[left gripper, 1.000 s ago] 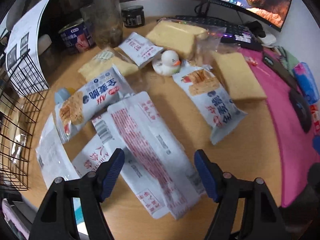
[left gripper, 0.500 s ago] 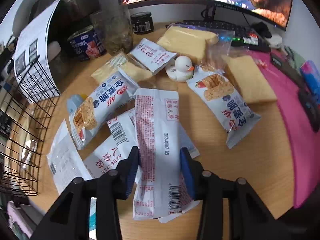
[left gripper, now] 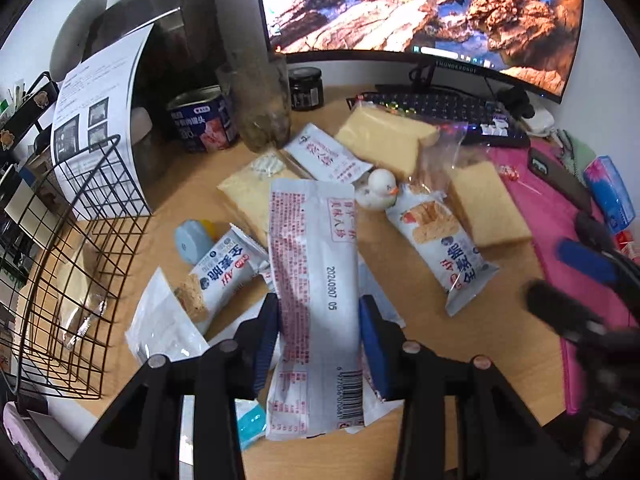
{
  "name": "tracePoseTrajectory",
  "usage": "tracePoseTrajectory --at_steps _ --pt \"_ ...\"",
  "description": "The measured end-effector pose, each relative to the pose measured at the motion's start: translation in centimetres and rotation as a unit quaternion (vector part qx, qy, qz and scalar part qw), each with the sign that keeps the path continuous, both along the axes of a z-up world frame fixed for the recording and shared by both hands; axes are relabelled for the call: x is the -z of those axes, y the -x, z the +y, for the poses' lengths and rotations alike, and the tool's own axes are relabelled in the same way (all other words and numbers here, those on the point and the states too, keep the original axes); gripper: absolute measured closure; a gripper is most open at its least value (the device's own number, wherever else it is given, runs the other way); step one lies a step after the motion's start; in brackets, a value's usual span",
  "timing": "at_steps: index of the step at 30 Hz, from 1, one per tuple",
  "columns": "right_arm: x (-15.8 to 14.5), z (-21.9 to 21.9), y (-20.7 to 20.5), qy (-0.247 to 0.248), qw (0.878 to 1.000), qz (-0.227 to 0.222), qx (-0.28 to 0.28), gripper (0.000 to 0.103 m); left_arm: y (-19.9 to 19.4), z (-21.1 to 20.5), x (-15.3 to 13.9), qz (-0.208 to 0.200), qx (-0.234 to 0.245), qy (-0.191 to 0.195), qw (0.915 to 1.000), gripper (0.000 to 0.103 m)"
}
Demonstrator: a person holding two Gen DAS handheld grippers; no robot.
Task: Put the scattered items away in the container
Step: 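Grasp the long white packet with the left tool while the right tool grasps the snack bar packet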
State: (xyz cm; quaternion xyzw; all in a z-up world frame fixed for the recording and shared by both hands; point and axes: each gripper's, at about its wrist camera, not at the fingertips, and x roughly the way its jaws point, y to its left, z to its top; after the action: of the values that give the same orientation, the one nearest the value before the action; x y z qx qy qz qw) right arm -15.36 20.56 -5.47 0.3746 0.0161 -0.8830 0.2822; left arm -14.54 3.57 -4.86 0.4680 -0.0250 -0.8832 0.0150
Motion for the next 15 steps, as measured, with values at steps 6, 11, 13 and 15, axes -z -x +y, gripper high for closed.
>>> tracePoseTrajectory --at_steps 6,11,13,15 --pt "2.9 -3.6 3.9 -0.033 0.999 -0.017 -0.027 0.030 0.0 -0.3 -0.2 0.000 0.003 -0.008 1.0000 0.058" --pt "4.7 -5.4 5.4 -0.065 0.997 -0.019 -0.035 0.041 0.1 -0.6 -0.3 0.001 0.005 -0.014 0.9999 0.058" --pt "5.1 -5.7 5.6 -0.071 0.997 -0.021 -0.038 0.053 0.1 -0.8 -0.3 0.002 0.004 -0.016 0.9999 0.058" --pt "5.6 -6.1 5.7 -0.086 0.995 -0.022 -0.040 0.062 0.2 -1.0 -0.2 0.002 0.002 -0.019 0.9998 0.058"
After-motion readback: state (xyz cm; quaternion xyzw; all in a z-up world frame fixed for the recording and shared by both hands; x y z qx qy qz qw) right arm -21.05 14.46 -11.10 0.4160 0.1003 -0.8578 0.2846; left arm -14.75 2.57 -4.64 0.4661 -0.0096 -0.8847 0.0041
